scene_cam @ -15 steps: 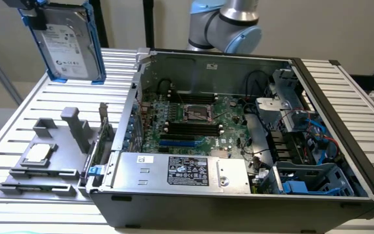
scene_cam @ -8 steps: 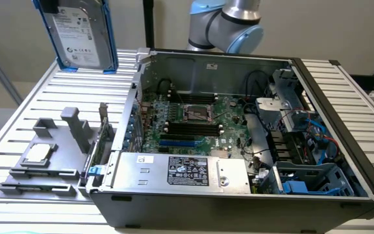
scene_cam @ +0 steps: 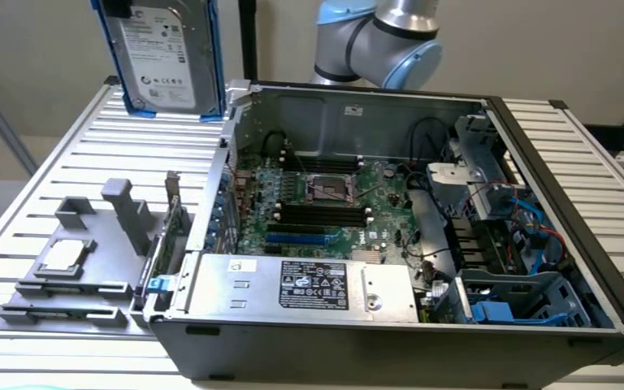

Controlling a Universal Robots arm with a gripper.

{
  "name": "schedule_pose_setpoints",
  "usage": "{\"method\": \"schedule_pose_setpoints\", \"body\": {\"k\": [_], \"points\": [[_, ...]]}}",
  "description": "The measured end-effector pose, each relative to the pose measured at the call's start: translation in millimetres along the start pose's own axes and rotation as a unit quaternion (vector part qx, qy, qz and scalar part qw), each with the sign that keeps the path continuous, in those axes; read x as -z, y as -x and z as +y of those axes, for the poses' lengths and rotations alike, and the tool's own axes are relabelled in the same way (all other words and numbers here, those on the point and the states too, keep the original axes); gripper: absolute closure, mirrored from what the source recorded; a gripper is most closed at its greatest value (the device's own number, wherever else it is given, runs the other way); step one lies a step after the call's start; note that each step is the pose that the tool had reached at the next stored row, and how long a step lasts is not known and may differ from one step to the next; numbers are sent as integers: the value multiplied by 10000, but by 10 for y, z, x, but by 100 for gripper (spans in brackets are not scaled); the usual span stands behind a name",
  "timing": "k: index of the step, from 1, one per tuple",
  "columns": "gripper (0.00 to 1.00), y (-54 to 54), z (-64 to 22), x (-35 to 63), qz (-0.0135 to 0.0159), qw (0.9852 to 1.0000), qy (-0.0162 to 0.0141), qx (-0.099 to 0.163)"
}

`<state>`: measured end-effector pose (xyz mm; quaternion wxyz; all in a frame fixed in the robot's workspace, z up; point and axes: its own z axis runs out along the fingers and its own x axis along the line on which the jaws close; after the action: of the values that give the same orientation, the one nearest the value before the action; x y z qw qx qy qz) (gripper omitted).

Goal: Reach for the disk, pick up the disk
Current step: 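Pick up the disk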

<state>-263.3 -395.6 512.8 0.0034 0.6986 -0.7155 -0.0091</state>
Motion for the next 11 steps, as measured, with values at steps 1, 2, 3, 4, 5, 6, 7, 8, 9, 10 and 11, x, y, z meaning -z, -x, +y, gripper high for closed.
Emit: {"method": "schedule_pose_setpoints", "body": {"k": [1,2,3,4,5,6,7,8,9,10,11], "points": [[67,-15,-47,1,0,10000,0,-1],[67,-31,-89,2,0,10000,0,0],[67,-45,-129,3,0,10000,0,0],[67,-62,-173,4,0,10000,1,0],[67,-77,-211,5,0,10000,1,-1],[67,-95,-256,5,0,10000,0,-1],[67,-111,-300,6,0,10000,0,0],[67,-128,-345,7,0,10000,0,-1],[67,-146,-390,7,0,10000,0,-1],[67,-163,-434,8,0,10000,0,0],[67,-180,-478,8,0,10000,0,-1]]}}
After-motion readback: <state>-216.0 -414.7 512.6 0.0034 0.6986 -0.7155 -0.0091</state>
